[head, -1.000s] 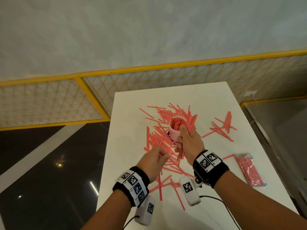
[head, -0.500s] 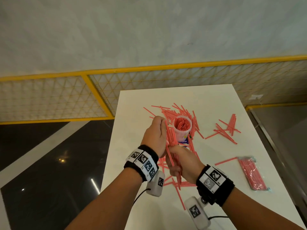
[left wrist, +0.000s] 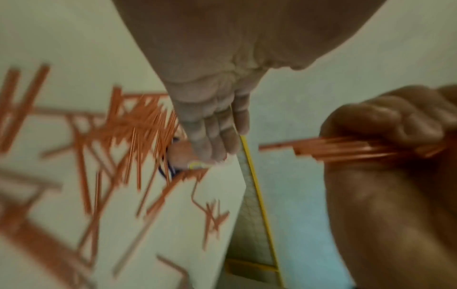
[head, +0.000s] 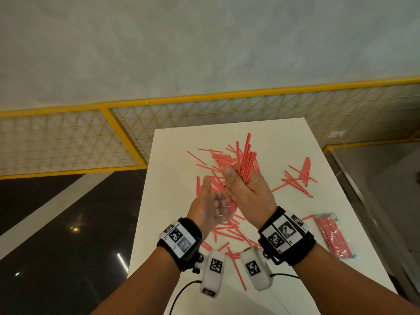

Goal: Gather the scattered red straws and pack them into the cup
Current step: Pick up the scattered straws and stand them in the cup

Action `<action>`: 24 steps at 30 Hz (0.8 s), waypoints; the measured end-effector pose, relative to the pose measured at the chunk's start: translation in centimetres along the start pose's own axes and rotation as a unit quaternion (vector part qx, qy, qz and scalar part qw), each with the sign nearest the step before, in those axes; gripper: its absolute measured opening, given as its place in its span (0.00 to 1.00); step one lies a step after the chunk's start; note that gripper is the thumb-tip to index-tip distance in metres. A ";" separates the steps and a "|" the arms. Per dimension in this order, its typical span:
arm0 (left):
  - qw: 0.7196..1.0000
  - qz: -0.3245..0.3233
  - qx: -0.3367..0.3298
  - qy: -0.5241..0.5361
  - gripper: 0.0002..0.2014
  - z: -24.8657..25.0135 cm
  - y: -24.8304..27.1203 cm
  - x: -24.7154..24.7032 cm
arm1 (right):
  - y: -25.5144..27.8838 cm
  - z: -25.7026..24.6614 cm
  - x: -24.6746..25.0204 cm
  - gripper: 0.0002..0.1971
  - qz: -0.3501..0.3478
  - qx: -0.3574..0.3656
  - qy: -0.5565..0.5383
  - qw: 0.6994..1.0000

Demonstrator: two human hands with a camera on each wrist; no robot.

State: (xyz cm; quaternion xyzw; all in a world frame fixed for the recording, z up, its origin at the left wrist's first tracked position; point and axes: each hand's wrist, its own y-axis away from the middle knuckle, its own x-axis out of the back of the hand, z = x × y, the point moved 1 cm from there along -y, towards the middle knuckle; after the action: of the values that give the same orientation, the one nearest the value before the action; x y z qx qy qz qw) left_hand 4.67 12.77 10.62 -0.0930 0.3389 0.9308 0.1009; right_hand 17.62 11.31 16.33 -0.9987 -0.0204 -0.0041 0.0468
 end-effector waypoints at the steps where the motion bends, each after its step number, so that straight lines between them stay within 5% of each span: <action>1: 0.999 -0.030 0.019 0.031 0.45 -0.1 0.3 -0.4 | -0.2 0.0 -0.2 0.22 0.008 0.008 -0.009 1.000; 4: 0.992 -0.034 0.016 0.120 0.35 0.3 1.0 -1.0 | 0.0 0.1 -0.9 0.21 0.002 0.031 0.038 0.999; 10: 0.993 0.042 -0.014 0.112 0.22 1.7 1.5 -1.1 | 0.0 2.3 -1.2 0.15 -0.019 0.043 0.168 0.985; 24: 0.992 0.028 0.032 0.116 0.29 1.4 1.2 -1.7 | 1.0 5.8 -1.2 0.09 0.022 0.050 0.114 0.992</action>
State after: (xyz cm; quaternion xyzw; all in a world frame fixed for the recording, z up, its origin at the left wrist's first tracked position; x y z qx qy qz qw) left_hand 5.90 12.55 12.79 -0.1878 0.3803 0.9048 0.0379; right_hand 16.54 10.85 10.44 -0.9884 0.0064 -0.1156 0.0985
